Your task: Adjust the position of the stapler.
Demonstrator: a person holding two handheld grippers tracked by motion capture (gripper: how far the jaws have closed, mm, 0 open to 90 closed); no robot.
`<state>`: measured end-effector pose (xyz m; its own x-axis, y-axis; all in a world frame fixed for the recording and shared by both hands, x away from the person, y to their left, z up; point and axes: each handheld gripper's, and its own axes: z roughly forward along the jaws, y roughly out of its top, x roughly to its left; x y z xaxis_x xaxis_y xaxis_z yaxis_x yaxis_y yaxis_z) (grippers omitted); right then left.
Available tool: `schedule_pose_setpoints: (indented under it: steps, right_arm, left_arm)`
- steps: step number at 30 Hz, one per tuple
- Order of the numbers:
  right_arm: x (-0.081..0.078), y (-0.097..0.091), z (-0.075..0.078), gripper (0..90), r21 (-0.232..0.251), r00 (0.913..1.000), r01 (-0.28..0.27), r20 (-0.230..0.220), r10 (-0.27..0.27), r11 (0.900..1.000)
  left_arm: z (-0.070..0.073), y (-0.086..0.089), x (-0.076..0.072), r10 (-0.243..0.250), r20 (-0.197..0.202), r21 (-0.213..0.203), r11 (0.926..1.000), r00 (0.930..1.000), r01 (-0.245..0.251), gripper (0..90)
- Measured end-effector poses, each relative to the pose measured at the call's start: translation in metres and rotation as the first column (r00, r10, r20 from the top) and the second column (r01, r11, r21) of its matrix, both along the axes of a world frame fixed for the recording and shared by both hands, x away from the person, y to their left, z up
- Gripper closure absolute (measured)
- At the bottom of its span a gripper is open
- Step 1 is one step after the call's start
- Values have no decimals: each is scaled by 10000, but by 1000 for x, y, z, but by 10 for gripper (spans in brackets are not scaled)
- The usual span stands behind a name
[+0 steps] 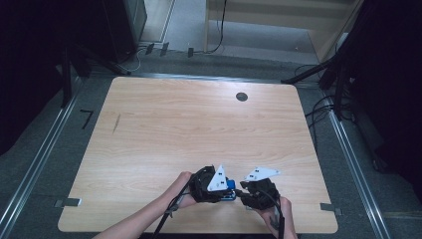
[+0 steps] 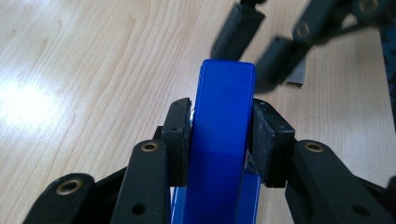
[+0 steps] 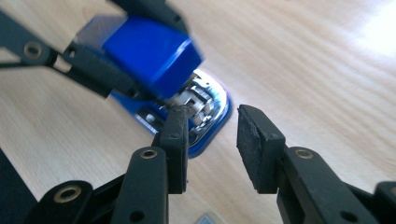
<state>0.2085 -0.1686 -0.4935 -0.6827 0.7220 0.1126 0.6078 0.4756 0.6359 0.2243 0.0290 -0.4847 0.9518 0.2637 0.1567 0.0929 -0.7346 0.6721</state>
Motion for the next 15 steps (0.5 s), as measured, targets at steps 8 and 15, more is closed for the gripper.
schedule_pose_setpoints:
  steps: [8, 15]
  right_arm:
    - [11, -3, 1, 646, 752, 9956, 906, -320, -884, 9930]
    - [16, 1, -1, 651, 824, 9945, 964, -479, -927, 9919]
  left_arm:
    - [2, 2, 0, -110, 55, -73, 9999, 9999, 111, 641]
    - [3, 6, 0, -129, 43, -225, 9997, 9999, 130, 649]
